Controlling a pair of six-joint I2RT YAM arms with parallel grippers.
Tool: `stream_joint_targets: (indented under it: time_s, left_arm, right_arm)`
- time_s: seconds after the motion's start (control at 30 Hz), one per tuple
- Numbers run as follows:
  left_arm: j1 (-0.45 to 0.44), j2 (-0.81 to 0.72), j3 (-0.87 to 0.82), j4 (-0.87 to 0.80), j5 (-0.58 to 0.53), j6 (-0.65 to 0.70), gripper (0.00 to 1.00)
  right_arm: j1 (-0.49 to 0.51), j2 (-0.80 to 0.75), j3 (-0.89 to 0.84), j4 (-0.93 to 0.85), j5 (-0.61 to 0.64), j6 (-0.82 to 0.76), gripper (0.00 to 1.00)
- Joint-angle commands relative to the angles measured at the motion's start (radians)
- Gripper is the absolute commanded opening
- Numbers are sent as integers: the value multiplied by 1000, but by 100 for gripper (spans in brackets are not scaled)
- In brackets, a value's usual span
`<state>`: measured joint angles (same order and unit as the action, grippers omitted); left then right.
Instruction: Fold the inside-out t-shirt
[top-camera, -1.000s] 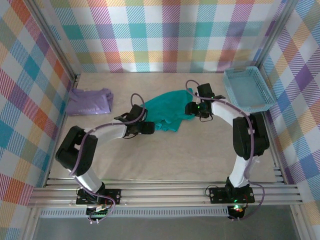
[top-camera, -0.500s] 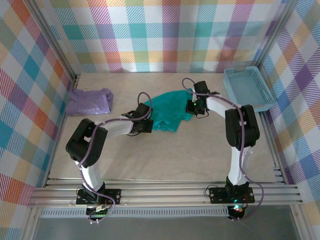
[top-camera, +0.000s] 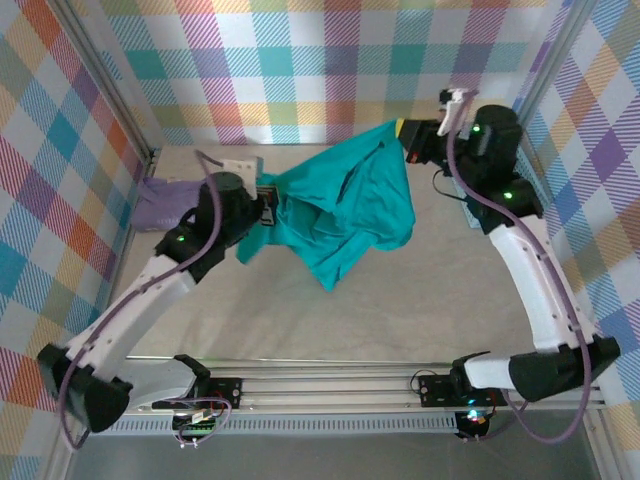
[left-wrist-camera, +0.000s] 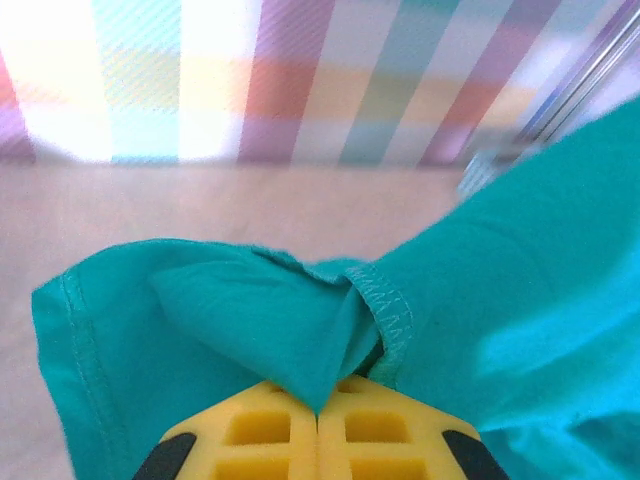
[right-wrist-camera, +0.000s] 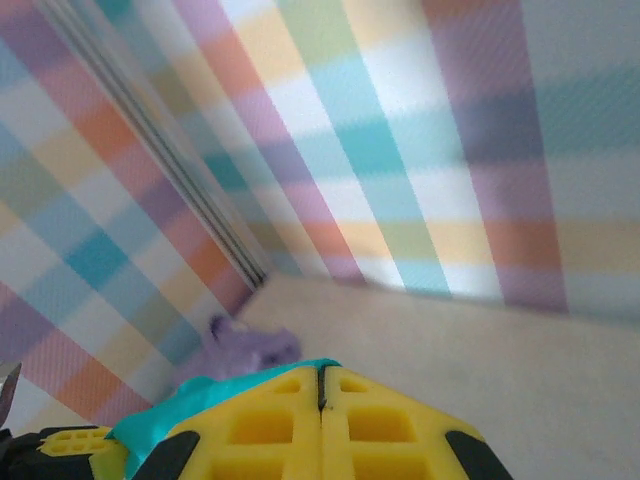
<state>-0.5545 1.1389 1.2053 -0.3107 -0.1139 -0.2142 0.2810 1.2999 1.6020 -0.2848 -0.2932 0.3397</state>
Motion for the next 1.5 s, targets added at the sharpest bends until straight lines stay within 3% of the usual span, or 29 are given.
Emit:
stream_joint_targets:
  time_s: [0.0,0.13,0.37,0.47,0.57,0.63,0.73,0.8,0.93,1.17,1.33,1.47]
  left_arm:
    - [-5,-24,42,-29,18,42,0]
    - [-5,-44,68,-101,1,45,0]
    - [-5,-108,-33,-98,53,-1,1]
    - [-5,-43,-88,-20,13,-31,2]
    - [1,144,-67,69,-146,-43,5]
    - [20,317,23,67,-262,-40,23]
    - [52,475,145,-2,-279,-25,56]
    - [56,474,154,-28,-251,-12,66]
    - [59,342,-34,-5,-167,-45,78]
    - [123,233,-315,-43,13,-154,79]
    - [151,225,-357,-39,30,-159,79]
    - [154,216,-365,-42,24,-161,79]
  right_arm:
    - [-4,-10,60,15,-42,19,0]
    - [-3,-34,83,-3,-45,39,0]
    - [-3,-47,-22,-39,-38,88,0]
    - [-4,58,-63,0,44,91,0]
    - [-11,305,50,-22,144,67,4]
    - [-19,486,221,-123,219,39,22]
    - [-21,657,376,-249,288,-32,37]
    - [-17,643,314,-230,271,-72,44]
    - [35,496,51,-196,247,-155,54]
    - [258,295,-399,-197,236,-126,55]
    - [377,346,-483,-179,269,-52,50]
    - [416,427,-493,-152,306,-4,46]
